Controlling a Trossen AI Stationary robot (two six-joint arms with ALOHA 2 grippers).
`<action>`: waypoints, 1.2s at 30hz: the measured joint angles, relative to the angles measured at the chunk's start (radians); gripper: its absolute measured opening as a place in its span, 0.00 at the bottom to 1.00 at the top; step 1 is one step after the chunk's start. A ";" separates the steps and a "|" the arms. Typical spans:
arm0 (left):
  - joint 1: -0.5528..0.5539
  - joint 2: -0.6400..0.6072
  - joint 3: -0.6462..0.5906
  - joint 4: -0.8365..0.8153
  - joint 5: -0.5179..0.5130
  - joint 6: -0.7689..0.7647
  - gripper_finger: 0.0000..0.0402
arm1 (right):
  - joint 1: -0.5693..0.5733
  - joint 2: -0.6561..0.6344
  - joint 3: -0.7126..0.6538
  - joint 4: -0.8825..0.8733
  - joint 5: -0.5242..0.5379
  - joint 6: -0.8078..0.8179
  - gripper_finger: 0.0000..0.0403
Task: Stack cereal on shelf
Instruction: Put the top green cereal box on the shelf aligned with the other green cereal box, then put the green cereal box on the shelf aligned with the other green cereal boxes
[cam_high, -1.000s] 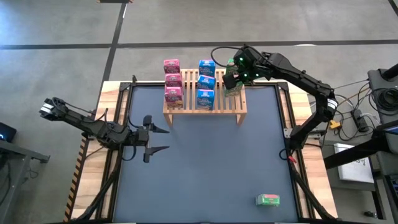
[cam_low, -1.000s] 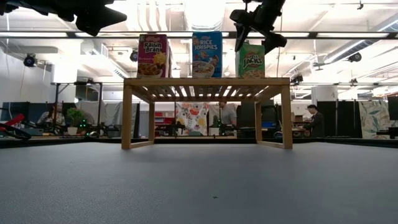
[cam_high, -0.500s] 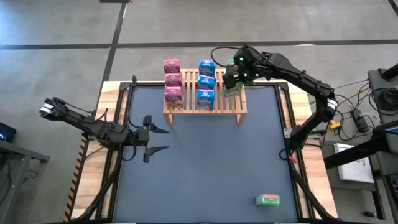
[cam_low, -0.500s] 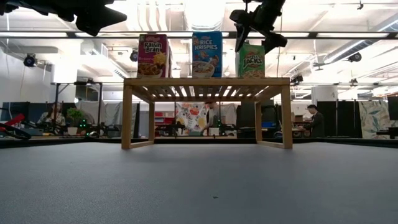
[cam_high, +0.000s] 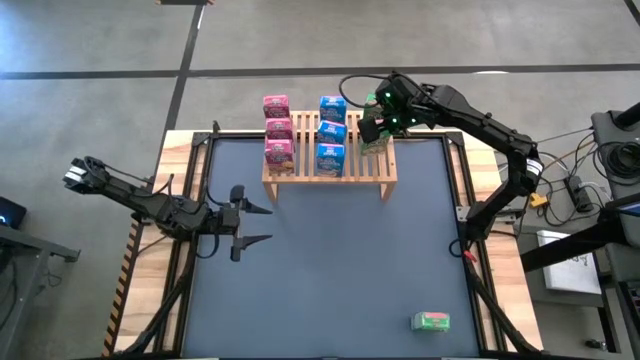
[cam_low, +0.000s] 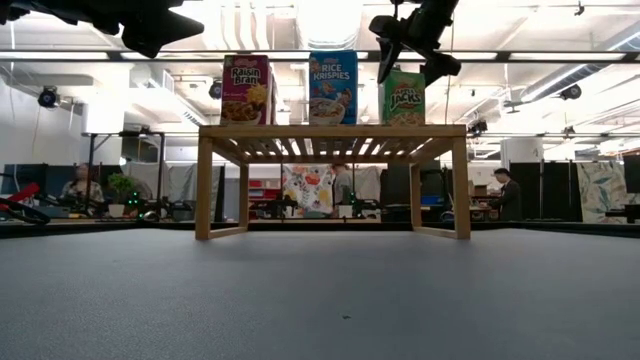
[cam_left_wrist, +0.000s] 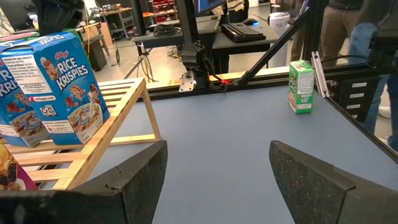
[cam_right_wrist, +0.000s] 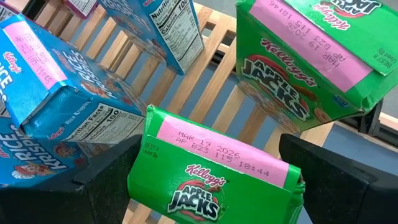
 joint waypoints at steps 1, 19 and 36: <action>0.000 0.000 0.000 0.000 0.000 0.000 0.66 | 0.000 0.000 0.000 0.000 0.000 0.001 0.89; 0.000 0.000 0.000 -0.002 0.000 0.000 0.66 | 0.000 -0.002 0.000 0.000 0.000 -0.034 0.99; 0.000 0.000 0.000 -0.007 0.000 -0.004 0.66 | 0.000 -0.019 0.092 -0.080 -0.001 -0.033 0.99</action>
